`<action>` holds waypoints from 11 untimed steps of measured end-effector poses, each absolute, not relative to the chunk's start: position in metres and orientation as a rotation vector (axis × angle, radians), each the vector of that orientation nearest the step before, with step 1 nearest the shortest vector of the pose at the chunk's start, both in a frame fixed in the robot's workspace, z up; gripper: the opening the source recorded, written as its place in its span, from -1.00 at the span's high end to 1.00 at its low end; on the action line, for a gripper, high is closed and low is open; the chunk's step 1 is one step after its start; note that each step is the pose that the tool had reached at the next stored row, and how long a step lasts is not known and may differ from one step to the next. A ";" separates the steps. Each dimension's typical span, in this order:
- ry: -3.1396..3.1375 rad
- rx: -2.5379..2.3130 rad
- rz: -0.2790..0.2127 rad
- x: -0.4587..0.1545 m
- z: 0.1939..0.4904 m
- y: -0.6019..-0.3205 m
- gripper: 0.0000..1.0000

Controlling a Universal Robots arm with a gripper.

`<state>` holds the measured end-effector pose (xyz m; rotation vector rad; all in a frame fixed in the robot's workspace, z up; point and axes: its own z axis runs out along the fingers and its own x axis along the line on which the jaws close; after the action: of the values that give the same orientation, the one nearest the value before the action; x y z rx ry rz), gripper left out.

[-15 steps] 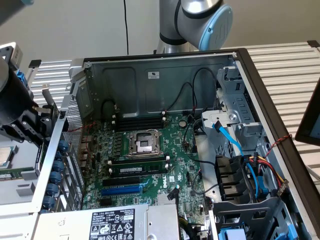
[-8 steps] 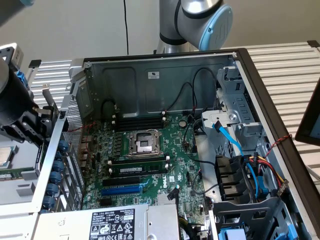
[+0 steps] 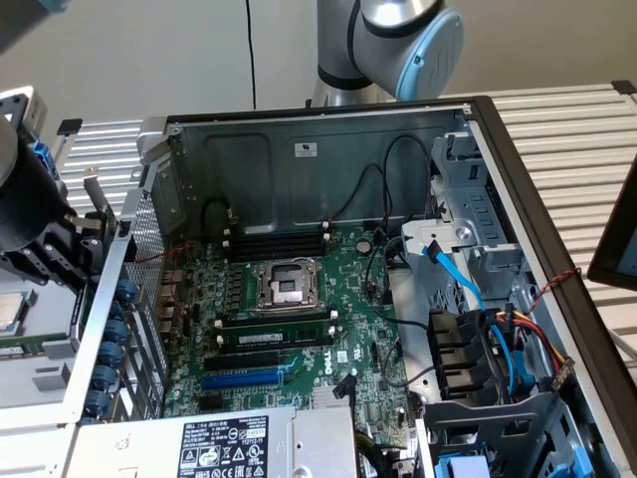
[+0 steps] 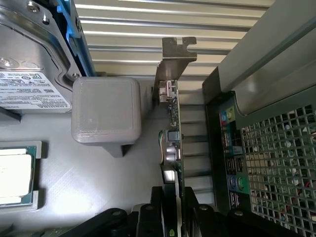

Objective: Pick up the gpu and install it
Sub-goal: 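Pick up the gpu and move the gpu toward the slot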

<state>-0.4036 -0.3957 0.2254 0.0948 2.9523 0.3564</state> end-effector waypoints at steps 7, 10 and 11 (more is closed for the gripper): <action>2.965 0.091 0.360 -0.403 0.225 -0.397 0.42; 2.970 0.086 0.362 -0.402 0.225 -0.397 0.42; 2.970 0.085 0.363 -0.402 0.225 -0.397 0.42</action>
<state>-0.4021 -0.3968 0.2247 0.0846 2.9704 0.3625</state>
